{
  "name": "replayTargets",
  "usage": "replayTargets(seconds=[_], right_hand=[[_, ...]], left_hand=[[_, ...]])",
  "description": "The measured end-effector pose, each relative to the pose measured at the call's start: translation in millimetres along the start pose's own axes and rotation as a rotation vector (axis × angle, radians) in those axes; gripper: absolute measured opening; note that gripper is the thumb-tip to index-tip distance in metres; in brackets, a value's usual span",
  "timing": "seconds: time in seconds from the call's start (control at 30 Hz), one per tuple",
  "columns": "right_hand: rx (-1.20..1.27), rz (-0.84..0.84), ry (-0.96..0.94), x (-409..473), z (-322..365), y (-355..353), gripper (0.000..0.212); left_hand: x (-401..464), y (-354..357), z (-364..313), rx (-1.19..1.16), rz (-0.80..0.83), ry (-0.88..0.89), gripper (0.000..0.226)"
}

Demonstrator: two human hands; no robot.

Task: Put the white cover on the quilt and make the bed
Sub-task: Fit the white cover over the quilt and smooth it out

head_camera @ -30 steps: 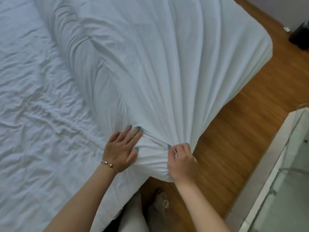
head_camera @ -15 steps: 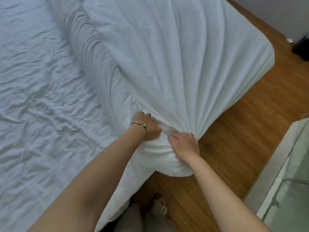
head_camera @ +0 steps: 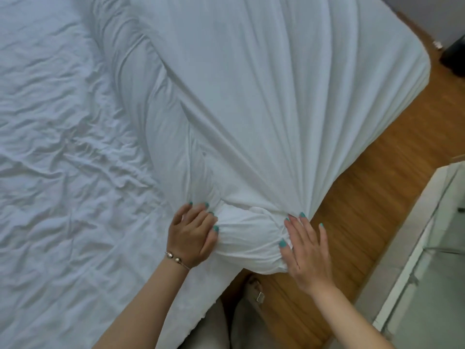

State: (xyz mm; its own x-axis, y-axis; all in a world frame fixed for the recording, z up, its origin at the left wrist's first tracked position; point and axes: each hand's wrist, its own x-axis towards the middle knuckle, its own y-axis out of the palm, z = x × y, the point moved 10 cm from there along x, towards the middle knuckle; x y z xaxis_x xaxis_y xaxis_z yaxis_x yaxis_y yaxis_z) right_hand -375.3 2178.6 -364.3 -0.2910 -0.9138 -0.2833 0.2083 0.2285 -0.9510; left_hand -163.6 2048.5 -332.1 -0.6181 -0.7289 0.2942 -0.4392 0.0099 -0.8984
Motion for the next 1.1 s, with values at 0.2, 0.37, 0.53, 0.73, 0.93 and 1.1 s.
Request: replayTargets(seconds=[0.2,0.37,0.53,0.73,0.93,1.1], right_hand=[[-0.139,-0.05,0.112,29,6,-44,0.069],[0.127,0.041,-0.038,91,39,-59,0.03],[0.4,0.406,-0.014,70,45,-23,0.076],[0.047,0.105,-0.269,10,61,-22,0.093],[0.175,-0.013,-0.355,-48,65,24,0.073],[0.172,-0.037,-0.251,3,70,-24,0.062]], left_hand=[[104,58,-40,0.267,0.689,0.245,0.059],[103,112,-53,0.26,1.025,0.269,0.061],[77,66,-38,0.236,0.72,0.272,0.075],[-39,-26,8,0.037,0.034,-0.036,0.04],[-110,-23,22,0.125,-0.031,-0.088,0.037],[-7,-45,4,0.248,0.082,-0.13,0.058]])
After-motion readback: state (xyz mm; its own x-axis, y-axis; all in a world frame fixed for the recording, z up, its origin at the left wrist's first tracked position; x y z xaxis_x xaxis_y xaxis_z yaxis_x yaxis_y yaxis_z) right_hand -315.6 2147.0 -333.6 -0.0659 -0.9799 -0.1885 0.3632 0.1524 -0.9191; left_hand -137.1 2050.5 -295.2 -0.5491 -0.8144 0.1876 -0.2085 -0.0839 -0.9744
